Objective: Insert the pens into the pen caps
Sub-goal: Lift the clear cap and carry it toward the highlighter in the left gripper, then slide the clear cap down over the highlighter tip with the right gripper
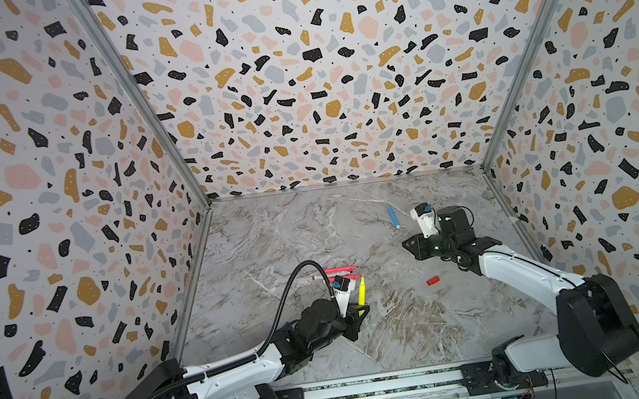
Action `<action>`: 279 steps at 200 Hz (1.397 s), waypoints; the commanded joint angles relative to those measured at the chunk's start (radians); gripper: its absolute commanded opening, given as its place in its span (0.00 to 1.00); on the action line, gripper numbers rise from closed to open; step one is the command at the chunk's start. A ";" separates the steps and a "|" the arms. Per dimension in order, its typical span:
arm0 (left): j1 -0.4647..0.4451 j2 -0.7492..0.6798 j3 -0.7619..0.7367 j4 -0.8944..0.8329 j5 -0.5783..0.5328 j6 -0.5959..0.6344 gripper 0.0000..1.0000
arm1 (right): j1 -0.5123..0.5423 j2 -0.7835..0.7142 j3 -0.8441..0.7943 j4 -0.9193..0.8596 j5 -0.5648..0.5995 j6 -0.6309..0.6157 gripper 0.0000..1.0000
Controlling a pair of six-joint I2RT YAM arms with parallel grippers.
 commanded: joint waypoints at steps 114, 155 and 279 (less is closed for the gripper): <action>-0.108 0.158 0.109 0.276 -0.025 -0.067 0.00 | 0.105 -0.173 -0.265 0.785 -0.296 0.492 0.10; -0.109 0.167 0.119 0.298 -0.029 -0.086 0.00 | 0.156 -0.178 -0.298 0.846 -0.253 0.523 0.10; -0.110 0.146 0.147 0.277 -0.055 -0.079 0.00 | 0.205 -0.191 -0.334 0.890 -0.222 0.552 0.10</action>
